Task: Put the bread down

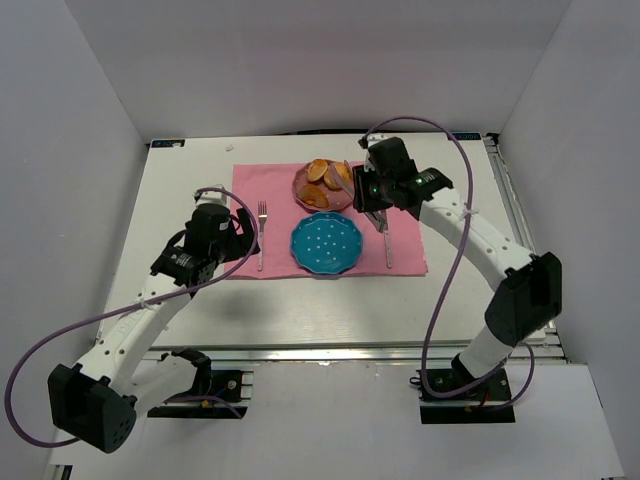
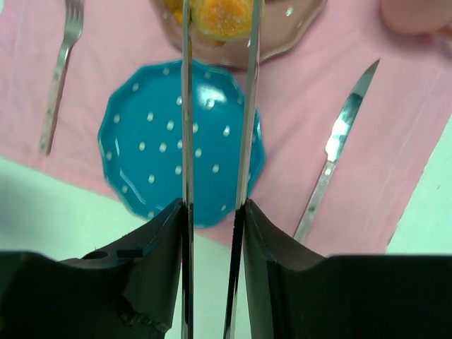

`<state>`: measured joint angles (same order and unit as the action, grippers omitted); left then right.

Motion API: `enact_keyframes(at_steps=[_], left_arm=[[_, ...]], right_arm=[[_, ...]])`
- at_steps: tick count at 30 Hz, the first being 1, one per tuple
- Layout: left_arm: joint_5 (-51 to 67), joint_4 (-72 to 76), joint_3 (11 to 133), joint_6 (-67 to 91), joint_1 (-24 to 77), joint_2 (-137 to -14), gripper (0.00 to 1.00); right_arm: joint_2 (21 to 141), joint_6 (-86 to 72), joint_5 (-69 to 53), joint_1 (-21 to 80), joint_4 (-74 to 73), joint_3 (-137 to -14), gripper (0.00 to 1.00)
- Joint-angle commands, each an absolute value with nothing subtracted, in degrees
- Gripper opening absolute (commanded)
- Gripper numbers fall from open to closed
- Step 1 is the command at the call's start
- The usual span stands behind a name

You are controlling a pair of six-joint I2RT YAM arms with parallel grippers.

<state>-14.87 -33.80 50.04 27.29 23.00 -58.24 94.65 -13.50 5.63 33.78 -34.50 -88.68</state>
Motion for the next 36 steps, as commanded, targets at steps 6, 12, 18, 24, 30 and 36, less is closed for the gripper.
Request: enact_keyframes(at_steps=[6,12,18,24,30,36], left_arm=[[-14.9,-34.0,50.0,27.1,23.0,-56.1,0.98],[-14.8,-33.8,49.2,27.2,23.0,-55.3,0.98],[-14.8,-34.1,49.0,27.1,23.0,-55.2,0.98],[-14.8,-34.2,48.9,27.2,23.0,-55.2,0.98],[-14.9,-34.1,48.6,27.2,23.0,-55.2,0.98],[-14.9,-34.2,48.4,27.0,23.0,-55.0,0.98]], right_arm=[[83.5,-16.3,4.6,39.5,-28.5,-71.8,0.4],[80.5,-18.4,5.1,42.3,-24.4,-63.6,0.41],[80.9,-19.5,5.3,44.0,-22.9,-61.5,0.41],[81.3,-19.8,5.9,45.5,-23.1,-61.7,0.46],[80.2,-20.3,7.2,46.8,-23.7,-61.6,0.54],[78.7,-20.7,7.8,47.4,-24.3,-61.4,0.56]])
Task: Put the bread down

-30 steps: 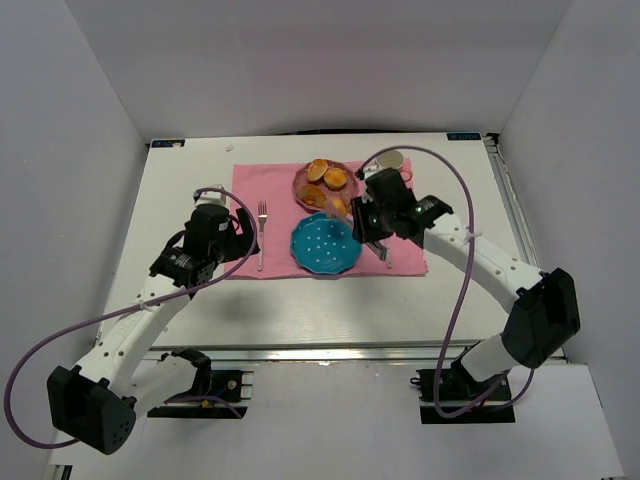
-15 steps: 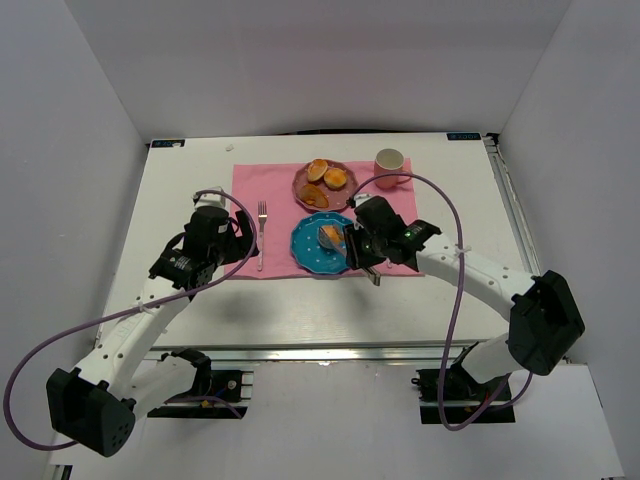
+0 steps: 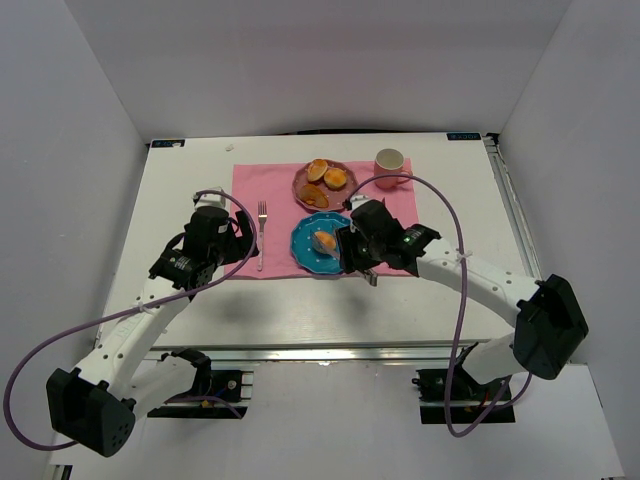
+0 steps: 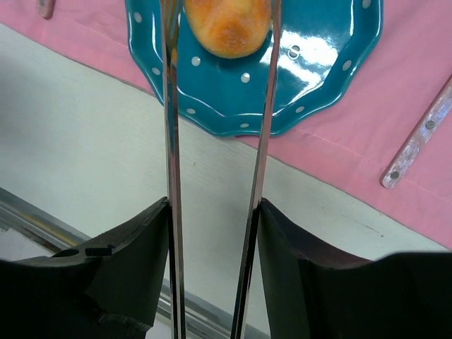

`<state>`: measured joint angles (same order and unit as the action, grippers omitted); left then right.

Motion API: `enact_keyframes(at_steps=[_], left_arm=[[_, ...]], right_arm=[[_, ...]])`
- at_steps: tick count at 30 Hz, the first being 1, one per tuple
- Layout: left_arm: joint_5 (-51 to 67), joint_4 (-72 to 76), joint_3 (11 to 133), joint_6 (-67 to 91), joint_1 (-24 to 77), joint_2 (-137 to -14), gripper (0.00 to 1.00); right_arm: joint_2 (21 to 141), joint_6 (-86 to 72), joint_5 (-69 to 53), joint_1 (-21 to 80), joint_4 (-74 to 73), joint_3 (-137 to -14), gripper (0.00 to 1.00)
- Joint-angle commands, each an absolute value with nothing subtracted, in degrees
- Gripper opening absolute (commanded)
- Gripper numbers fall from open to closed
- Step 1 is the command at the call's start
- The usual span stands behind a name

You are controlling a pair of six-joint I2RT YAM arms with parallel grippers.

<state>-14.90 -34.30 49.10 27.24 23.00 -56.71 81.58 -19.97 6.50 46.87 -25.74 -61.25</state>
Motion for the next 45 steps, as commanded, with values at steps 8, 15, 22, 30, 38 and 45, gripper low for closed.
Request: enact_keyframes(at_steps=[8,15,22,30,38,45], left_arm=[[-14.9,-34.2,47.8,27.4,23.0,-54.3,0.98],[-15.2,-34.4,47.9,27.4,22.9,-54.1,0.98],[-14.2,-33.8,48.0,27.5,22.9,-54.1,0.98],[-11.8,-31.7,47.4,27.6,23.0,-54.4,0.98],[-9.9,-30.9,47.2,27.2,22.9,-54.8,0.98],[-10.5,-31.7,47.4,26.8,23.0,-54.1,0.98]], right_arm=[[77.7,-21.3,8.3,47.8,-25.8,-62.5,0.59],[72.2,-26.5,19.6,48.2,-28.0,-62.6,0.58],[57.9,-45.0,41.8,47.1,-43.7,-61.6,0.6],[43.6,-76.3,54.5,42.8,-67.9,-54.8,0.59],[46.2,-82.5,51.9,36.2,-70.7,-50.5,0.56],[47.2,-66.8,38.8,21.5,-45.8,-37.2,0.56]])
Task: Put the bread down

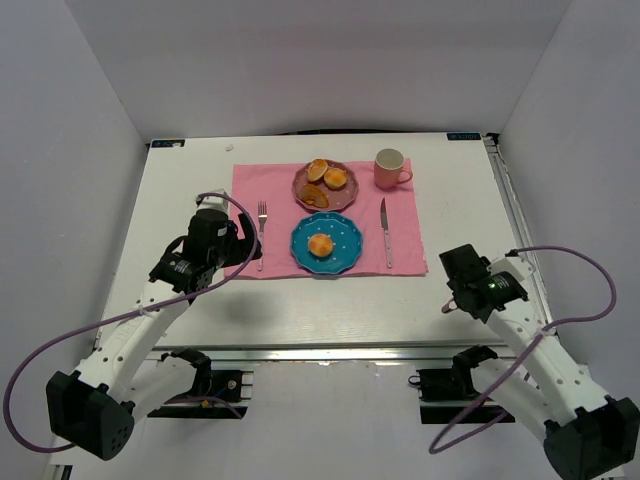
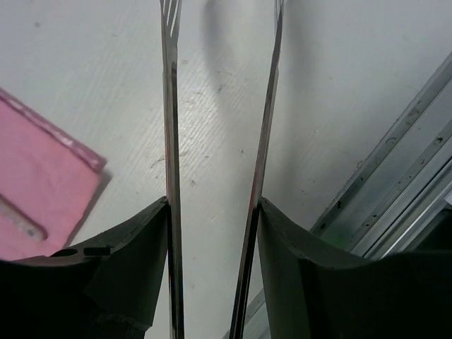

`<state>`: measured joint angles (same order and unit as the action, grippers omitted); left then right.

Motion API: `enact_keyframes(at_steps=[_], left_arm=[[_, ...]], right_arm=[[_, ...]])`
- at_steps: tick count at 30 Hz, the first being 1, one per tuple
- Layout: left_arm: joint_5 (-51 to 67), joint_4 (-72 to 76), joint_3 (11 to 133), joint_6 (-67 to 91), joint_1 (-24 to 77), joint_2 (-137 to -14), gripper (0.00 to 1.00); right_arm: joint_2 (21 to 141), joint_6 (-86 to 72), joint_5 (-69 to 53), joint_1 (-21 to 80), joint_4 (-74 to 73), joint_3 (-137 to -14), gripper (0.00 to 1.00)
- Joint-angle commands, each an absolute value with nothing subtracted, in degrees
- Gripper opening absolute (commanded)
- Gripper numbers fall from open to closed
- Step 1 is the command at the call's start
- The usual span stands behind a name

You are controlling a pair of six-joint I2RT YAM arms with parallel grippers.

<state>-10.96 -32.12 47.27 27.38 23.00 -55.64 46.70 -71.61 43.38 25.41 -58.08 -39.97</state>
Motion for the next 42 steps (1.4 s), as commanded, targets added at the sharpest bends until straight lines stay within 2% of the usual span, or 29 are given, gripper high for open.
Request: enact_keyframes(at_steps=[1,12,23,24,28,31,42], left_arm=[[-10.4,-31.7,47.5,26.7,23.0,-54.1,0.98],[-10.7,-32.0,48.4,26.8,23.0,-54.9,0.98],[-11.3,-32.3,47.9,26.8,23.0,-54.8,0.98],[-11.5,-32.3,47.8,26.7,23.0,-54.8,0.98],[-11.4,-32.3,47.5,26.8,23.0,-55.0,0.98],[-11.0,-31.6,47.1,27.2,23.0,-54.9,0.98],[-9.1,-31.3,49.7,26.3,23.0,-58.6,0.98]], right_arm=[[47.7,-66.1,38.2,19.6,-44.4,-35.4,0.56],[56.9,-63.0,34.4,18.7,-33.1,-30.5,0.58],[64.7,-62.1,31.5,18.3,-29.1,-29.5,0.64],[64.5,-61.8,31.4,18.3,-29.0,-29.5,0.65],[62.4,-59.8,31.6,18.2,-29.3,-30.8,0.83],[60.1,-59.1,32.0,18.3,-31.8,-32.3,0.89],[47.4,-55.6,32.7,18.3,-45.2,-44.3,0.89]])
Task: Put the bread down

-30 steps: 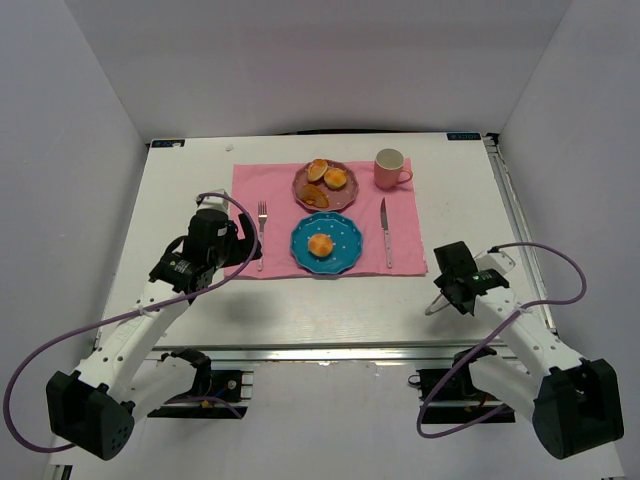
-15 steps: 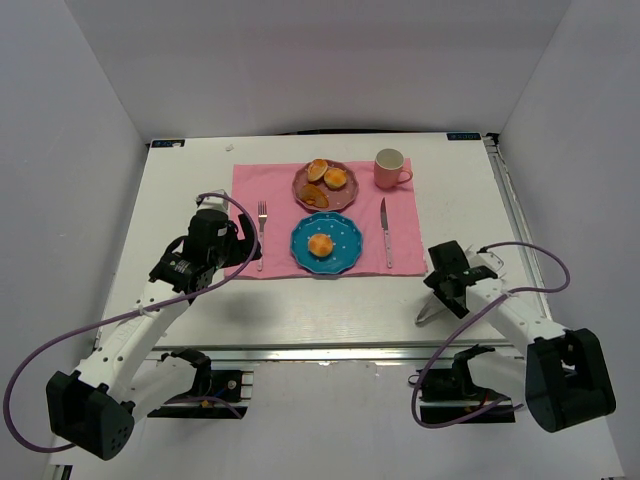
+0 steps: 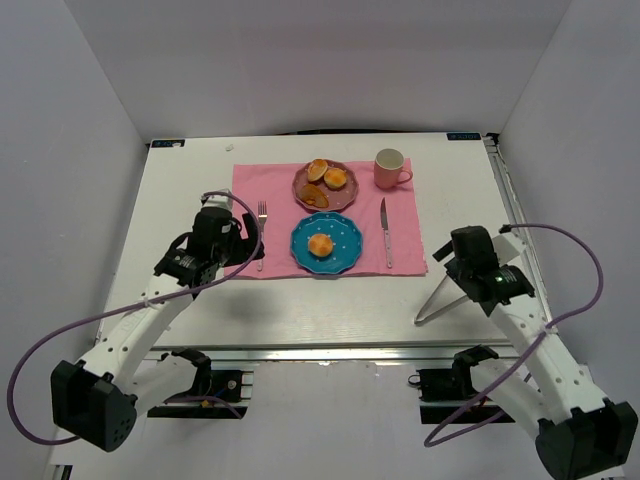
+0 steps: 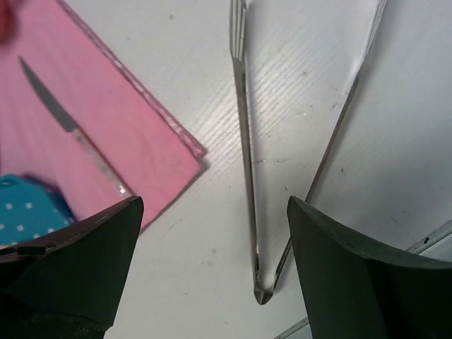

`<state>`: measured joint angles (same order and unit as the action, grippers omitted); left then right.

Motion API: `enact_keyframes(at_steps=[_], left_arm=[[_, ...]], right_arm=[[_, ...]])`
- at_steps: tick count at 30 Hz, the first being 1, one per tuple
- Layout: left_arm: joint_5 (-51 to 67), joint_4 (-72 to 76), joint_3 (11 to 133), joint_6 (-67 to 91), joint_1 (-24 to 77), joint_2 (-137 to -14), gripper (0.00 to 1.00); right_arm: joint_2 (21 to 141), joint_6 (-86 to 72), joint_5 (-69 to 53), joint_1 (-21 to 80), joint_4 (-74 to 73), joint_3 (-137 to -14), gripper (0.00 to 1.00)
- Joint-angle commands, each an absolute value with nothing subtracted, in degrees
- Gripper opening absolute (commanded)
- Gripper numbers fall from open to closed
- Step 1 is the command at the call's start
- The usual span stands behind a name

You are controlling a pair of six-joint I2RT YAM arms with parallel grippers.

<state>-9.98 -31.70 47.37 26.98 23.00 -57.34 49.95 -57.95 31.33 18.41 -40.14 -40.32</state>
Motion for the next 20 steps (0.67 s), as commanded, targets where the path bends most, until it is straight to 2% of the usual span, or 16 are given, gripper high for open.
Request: enact_keyframes(at_steps=[1,8,20], left_arm=[[-9.1,-31.4,50.1,26.0,22.9,-59.1,0.98],[-9.0,-30.6,53.4,26.3,23.0,-62.3,0.98],[-10.1,-30.5,51.2,29.1,23.0,-59.2,0.98]], right_arm=[[46.1,-55.2,33.0,18.3,-46.5,-45.0,0.89],[43.3,-49.9,31.3,18.3,-47.5,-49.0,0.89],[36.4,-36.6,23.8,18.2,-38.0,-45.2,0.89]])
